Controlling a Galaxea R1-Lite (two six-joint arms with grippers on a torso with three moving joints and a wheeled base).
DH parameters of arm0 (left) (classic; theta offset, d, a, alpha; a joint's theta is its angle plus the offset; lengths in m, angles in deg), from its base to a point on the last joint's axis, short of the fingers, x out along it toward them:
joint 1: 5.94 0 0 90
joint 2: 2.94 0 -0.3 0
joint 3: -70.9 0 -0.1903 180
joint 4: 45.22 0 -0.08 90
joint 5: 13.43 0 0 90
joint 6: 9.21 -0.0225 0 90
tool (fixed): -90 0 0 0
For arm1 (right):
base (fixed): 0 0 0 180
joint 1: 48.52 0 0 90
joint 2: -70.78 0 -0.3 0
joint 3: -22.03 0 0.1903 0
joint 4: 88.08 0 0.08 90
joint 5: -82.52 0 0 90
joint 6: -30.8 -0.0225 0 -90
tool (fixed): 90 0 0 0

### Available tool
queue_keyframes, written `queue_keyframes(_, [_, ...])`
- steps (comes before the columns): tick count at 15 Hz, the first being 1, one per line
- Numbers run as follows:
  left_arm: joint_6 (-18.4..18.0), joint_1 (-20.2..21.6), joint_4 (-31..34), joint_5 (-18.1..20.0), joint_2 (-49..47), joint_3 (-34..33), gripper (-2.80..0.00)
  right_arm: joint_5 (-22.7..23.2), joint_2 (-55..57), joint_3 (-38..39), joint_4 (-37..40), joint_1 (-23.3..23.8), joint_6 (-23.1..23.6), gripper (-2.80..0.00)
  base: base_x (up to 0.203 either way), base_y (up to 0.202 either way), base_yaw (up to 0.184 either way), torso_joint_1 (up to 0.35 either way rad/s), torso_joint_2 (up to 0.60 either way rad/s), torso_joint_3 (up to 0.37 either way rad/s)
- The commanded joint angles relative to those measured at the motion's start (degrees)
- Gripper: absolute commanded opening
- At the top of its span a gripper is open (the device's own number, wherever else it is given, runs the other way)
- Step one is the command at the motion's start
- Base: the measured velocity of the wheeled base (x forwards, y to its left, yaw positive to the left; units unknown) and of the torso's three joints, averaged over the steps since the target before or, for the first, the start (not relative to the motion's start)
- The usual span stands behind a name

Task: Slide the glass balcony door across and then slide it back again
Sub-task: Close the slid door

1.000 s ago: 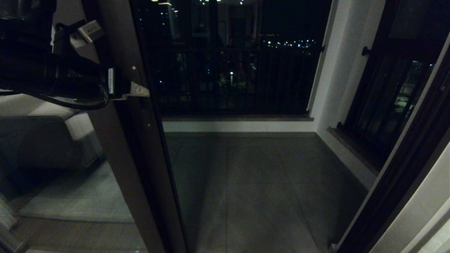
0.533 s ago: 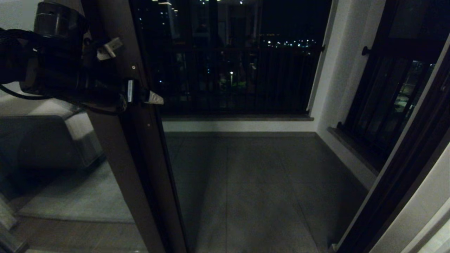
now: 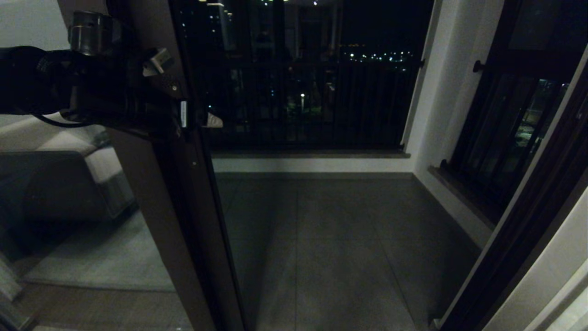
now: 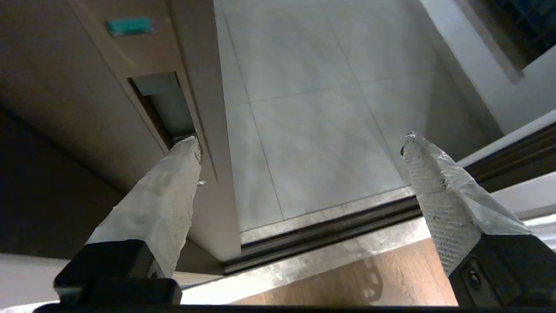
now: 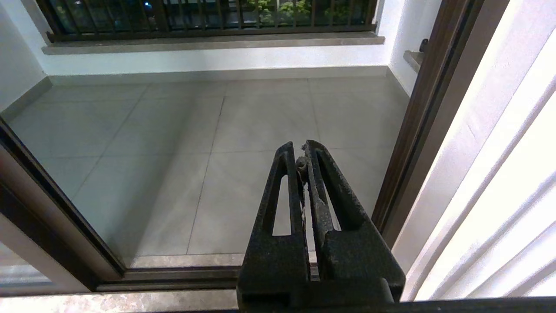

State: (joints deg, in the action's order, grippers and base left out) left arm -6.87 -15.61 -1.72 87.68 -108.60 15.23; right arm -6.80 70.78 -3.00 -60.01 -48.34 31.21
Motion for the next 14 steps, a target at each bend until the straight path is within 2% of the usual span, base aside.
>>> queue_keyframes(1, [0.03,0.0,-0.09,0.06,-1.04,0.11,0.0,0.02,0.01,0.0,0.04,-0.01,-0.04,-2.8,0.0,0.0,0.0,0.0,0.0,0.0])
queue_keyframes(8, [-1.11,0.17,-0.09,-0.21,-3.14,2.66,0.0,0.02,0.08,0.0,0.01,-0.01,-0.02,-2.8,0.0,0.0,0.0,0.0,0.0,0.0])
queue_keyframes(11, [-1.93,0.17,-0.09,-2.4,-3.14,2.43,0.0,0.02,0.08,0.0,0.04,-0.01,-0.03,-2.8,0.0,0.0,0.0,0.0,0.0,0.0])
queue_keyframes(14, [-2.16,0.17,0.0,-2.41,-2.34,2.39,0.0,0.02,0.02,0.0,0.04,-0.01,-0.01,-2.8,0.0,0.0,0.0,0.0,0.0,0.0])
